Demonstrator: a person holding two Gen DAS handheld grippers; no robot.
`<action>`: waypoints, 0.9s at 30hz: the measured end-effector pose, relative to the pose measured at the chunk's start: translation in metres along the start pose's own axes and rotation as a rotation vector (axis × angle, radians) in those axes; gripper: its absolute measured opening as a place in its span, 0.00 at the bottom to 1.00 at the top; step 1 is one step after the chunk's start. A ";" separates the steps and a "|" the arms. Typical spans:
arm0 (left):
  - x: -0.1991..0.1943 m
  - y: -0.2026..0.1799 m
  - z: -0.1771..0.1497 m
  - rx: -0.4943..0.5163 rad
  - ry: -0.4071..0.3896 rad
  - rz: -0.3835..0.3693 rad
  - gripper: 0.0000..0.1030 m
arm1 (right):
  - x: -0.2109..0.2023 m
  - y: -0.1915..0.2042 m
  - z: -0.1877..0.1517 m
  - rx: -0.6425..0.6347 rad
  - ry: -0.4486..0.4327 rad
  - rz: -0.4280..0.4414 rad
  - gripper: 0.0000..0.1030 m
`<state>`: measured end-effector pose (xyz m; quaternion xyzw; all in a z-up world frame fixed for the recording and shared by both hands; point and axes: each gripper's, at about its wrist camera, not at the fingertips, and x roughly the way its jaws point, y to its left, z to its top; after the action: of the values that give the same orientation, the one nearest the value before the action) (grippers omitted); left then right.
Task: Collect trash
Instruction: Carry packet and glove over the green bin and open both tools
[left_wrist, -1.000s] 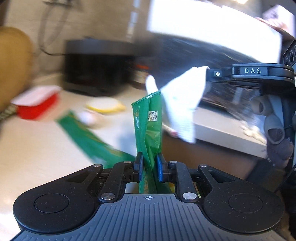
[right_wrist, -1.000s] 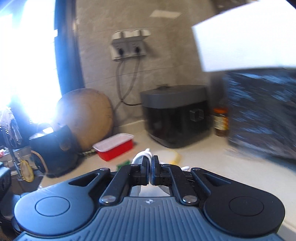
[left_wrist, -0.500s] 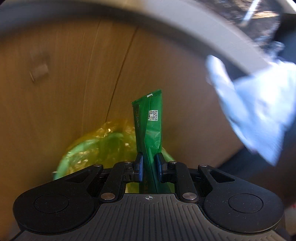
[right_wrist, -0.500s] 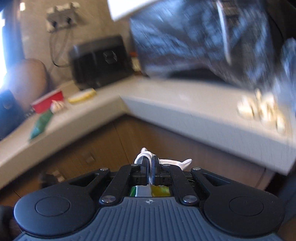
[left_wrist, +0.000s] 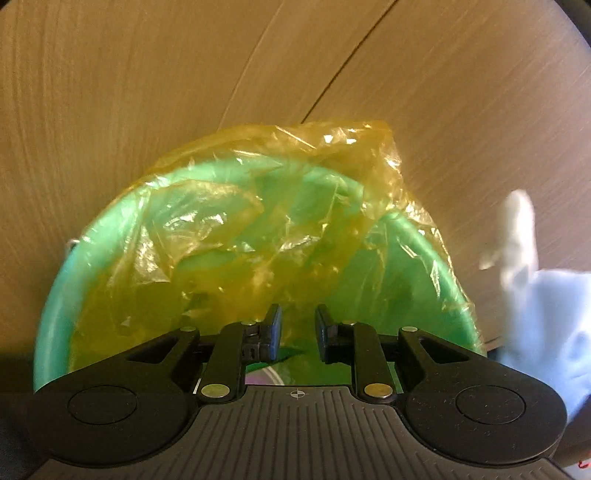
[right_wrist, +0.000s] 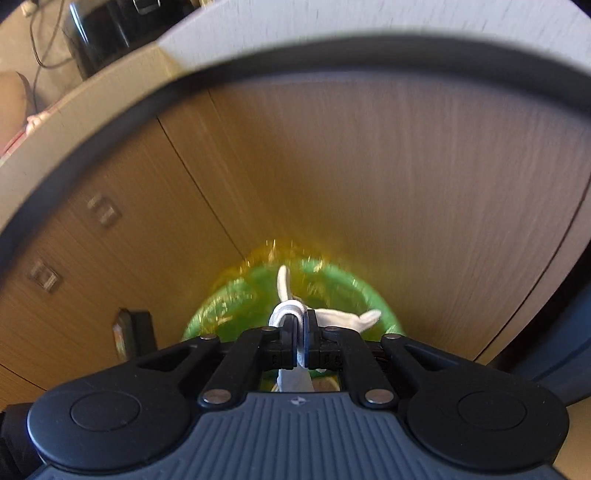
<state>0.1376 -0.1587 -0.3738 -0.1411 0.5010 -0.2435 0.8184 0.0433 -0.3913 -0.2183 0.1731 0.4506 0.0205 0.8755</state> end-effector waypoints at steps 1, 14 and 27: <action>-0.004 0.002 0.001 0.002 -0.002 0.009 0.22 | 0.005 0.001 -0.001 0.001 0.014 0.004 0.03; -0.072 0.035 -0.008 -0.121 -0.114 -0.043 0.22 | 0.083 0.046 -0.013 -0.086 0.197 0.033 0.13; -0.118 0.017 -0.022 -0.070 -0.068 -0.028 0.22 | 0.082 0.044 -0.010 -0.058 0.135 -0.058 0.48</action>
<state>0.0779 -0.0802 -0.3029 -0.1850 0.4790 -0.2320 0.8261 0.0892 -0.3312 -0.2733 0.1324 0.5129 0.0197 0.8479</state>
